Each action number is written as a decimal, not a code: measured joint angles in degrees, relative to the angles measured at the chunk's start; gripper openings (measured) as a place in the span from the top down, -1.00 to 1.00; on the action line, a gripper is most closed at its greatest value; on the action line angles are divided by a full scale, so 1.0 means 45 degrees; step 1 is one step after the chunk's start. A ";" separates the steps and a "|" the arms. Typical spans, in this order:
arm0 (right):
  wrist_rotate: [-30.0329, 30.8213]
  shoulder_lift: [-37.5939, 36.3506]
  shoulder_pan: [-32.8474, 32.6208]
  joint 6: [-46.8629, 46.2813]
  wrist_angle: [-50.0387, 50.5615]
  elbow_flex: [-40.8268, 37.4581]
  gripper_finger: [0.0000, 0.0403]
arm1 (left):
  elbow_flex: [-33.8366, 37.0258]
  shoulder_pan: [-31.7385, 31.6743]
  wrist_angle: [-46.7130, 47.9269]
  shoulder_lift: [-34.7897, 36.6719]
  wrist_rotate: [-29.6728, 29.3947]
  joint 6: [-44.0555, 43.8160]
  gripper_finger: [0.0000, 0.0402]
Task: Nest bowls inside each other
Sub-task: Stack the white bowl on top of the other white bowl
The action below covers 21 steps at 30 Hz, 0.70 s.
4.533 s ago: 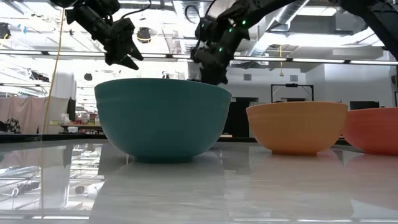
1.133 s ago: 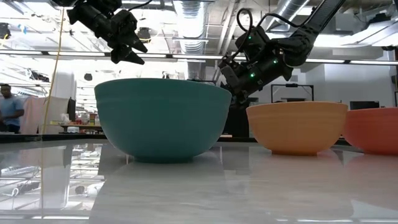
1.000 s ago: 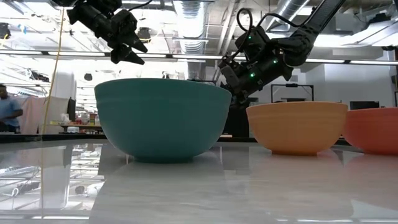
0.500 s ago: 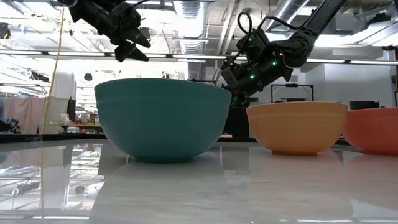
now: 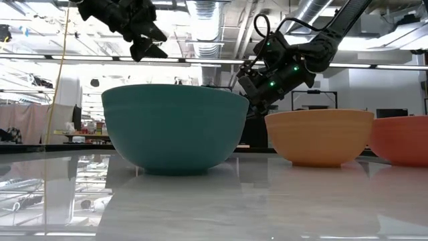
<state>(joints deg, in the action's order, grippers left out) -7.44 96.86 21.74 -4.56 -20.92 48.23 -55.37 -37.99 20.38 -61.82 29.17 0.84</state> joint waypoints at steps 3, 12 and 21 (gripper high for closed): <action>0.0000 0.0000 0.0024 0.0000 0.0000 0.0000 0.95 | 0.0000 0.0201 -0.0282 0.0000 0.0003 -0.0031 -0.44; 0.0000 0.0000 0.0098 0.0010 -0.0015 0.0000 0.95 | 0.0000 0.0440 -0.0429 -0.0005 -0.0005 -0.0111 -0.44; 0.0000 0.0000 0.0121 0.0005 0.0028 0.0000 0.95 | 0.0000 0.0696 -0.0421 -0.0005 -0.0010 -0.0136 -0.44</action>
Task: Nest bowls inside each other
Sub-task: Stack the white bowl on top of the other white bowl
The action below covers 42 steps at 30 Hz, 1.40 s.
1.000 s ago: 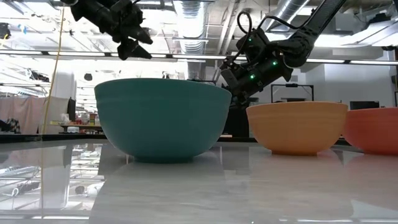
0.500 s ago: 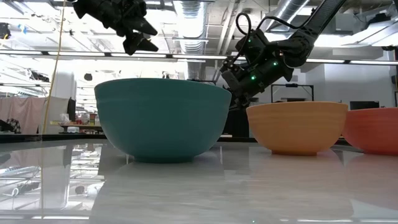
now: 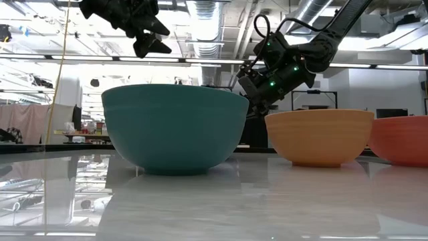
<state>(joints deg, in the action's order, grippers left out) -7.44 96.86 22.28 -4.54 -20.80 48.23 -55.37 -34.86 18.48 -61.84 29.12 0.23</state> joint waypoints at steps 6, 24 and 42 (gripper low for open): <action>0.0005 0.0000 0.0000 0.0002 -0.0141 0.0000 0.95 | 0.0000 0.0104 0.0000 0.0000 0.0000 0.0117 -0.44; 0.0021 0.1101 -0.0085 -0.0330 -0.0305 0.0418 0.95 | 0.0000 0.0175 0.0110 0.0000 -0.0340 0.0037 -0.44; 0.0049 -0.3008 -0.1387 0.0937 0.2867 0.0432 0.95 | 0.0044 0.3241 0.5048 0.1617 -0.2753 0.1469 -0.44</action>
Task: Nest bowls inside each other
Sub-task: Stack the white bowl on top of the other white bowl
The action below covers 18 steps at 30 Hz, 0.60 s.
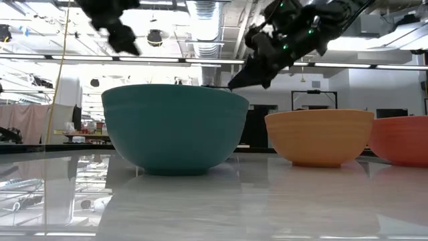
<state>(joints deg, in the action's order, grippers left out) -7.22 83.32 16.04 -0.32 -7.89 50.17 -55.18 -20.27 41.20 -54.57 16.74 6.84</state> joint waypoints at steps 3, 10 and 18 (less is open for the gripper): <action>0.0000 -0.0407 -0.0147 0.0176 0.0446 0.0000 0.94 | 0.0000 0.1698 0.1536 0.0151 -0.0890 -0.1129 -0.44; -0.0005 -0.0787 -0.0143 0.0119 0.1295 0.0000 0.92 | 0.0000 0.5362 0.4543 0.0034 -0.0834 -0.5041 -0.44; -0.0044 -0.0208 -0.0216 0.0174 0.1328 -0.0005 0.91 | 0.0000 0.8635 0.4826 0.0016 -0.1280 -0.8912 -0.44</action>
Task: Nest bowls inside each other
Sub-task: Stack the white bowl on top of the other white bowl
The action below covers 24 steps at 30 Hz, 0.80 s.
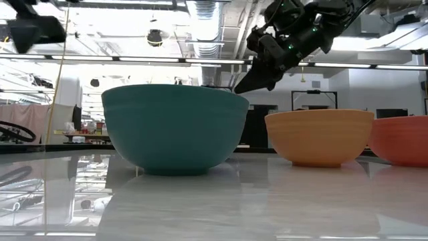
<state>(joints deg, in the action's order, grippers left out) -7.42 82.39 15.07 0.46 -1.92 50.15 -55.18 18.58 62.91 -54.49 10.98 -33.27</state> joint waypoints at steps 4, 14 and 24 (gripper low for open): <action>-0.0002 0.0291 0.0003 0.0007 -0.0095 0.0000 0.91 | 0.0012 0.1314 -0.0018 -0.0266 -0.1101 -0.0791 -0.44; -0.0004 0.0263 -0.0019 0.0002 -0.0096 0.0000 0.91 | 0.3145 0.2396 -0.3291 -0.1359 0.1100 -0.1414 -0.44; -0.0026 0.0263 -0.0189 -0.0426 -0.0049 0.0000 0.91 | 0.4267 0.3501 -0.5130 -0.1454 0.0633 -0.0846 -0.44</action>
<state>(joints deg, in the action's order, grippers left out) -7.54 83.57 14.22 -1.45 -2.14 50.15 -35.98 34.34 39.83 -61.04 13.83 -37.07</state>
